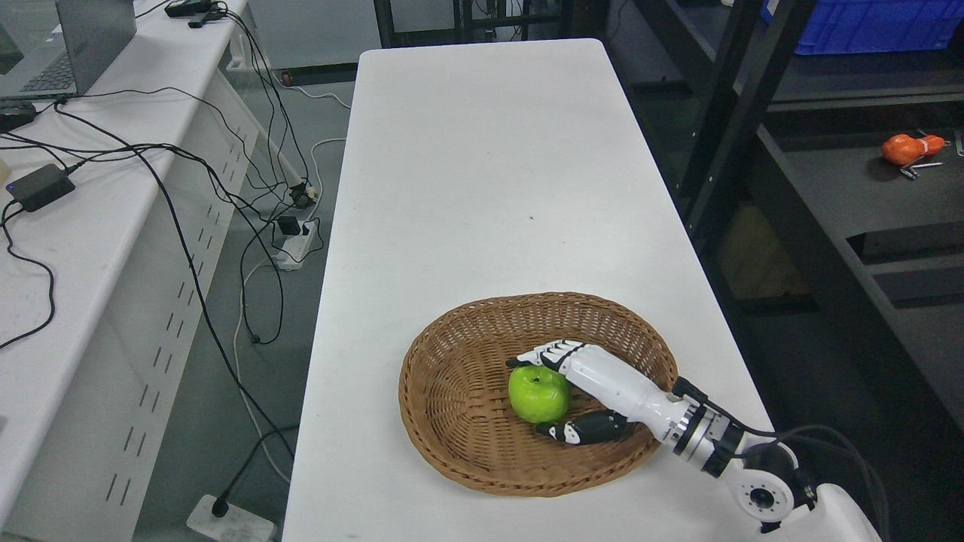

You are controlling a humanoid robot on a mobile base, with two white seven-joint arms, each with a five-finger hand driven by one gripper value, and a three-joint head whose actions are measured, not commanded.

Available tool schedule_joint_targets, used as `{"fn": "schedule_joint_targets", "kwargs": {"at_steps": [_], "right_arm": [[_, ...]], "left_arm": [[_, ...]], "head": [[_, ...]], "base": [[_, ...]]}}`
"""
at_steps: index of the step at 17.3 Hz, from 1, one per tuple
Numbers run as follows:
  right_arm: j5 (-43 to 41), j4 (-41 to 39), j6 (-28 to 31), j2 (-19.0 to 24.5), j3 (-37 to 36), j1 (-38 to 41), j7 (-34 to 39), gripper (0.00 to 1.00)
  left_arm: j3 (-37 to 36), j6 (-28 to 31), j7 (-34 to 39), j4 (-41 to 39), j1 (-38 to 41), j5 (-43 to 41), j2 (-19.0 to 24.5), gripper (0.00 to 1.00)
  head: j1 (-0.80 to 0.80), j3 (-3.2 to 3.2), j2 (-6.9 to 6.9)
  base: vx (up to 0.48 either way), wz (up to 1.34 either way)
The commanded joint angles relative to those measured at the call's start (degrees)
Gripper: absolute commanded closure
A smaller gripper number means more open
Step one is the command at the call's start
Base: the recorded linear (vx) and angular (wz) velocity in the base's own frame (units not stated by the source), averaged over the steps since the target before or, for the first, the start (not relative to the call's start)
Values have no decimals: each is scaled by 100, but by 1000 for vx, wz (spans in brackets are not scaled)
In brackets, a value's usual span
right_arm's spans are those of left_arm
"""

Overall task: Place green apple on left shelf middle layer
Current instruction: 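Close the right hand fingers around the green apple, then lift the green apple out of the basket with the right hand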

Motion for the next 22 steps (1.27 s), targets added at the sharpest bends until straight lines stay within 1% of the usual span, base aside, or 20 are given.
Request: {"fn": "schedule_joint_targets", "kwargs": {"at_steps": [1,3,4,5,6,7,8,11,12,13,14,17,19,21,22], "right_arm": [[13,49,54,25,-46,0,-4,39],[4,40,46,-28,-151,8,-13,46],[4,49,63,-28,-178,8,-13,48],[-13,40,72,-28,-230,17,-22,54],[-40,40,72,-19,-292,26,-22,72],[-49,40,72,-10,-371,26,-22,83],[-75,31,46,-2,-545,35,-5,97],[-197,-178,-33,34,-1195,69,57,99],[-320,-354,-208,68,-1459,105,22,99],[-425,-538,-209,225,-1774,105,22,99],[-435,-557,-157,331,-1986,96,22,99],[-462,-584,203,473,-2523,79,-74,99],[-444,-584,396,691,-2770,79,-346,100],[-444,-584,983,772,-2946,87,-679,100],[-444,-584,1177,781,-2973,113,-864,100]], "left_arm": [[0,-4,-3,-1,0,0,100,0],[0,5,-3,-1,0,0,100,0],[0,5,6,-1,0,0,100,0],[0,5,6,8,0,0,100,0],[0,-4,-3,0,0,0,100,0],[0,5,6,-1,0,0,100,0],[0,5,-3,-1,0,0,100,0],[0,5,-3,0,0,0,100,0],[0,-4,-3,8,0,0,100,0],[0,5,-3,0,0,0,100,0],[0,5,-3,-1,0,0,100,0],[0,5,-3,-1,0,0,100,0],[0,5,6,-1,0,0,100,0],[0,5,-3,-1,0,0,100,0],[0,5,-3,-1,0,0,100,0]], "head": [[0,0,0],[0,0,0],[0,0,0],[0,0,0],[0,0,0],[0,0,0],[0,0,0],[0,0,0],[0,0,0],[0,0,0],[0,0,0],[0,0,0],[0,0,0],[0,0,1],[0,0,1]], "base": [[0,0],[0,0],[0,0],[0,0],[0,0],[0,0],[0,0],[0,0],[0,0],[0,0],[0,0],[0,0],[0,0],[11,-1],[1,-13]]}}
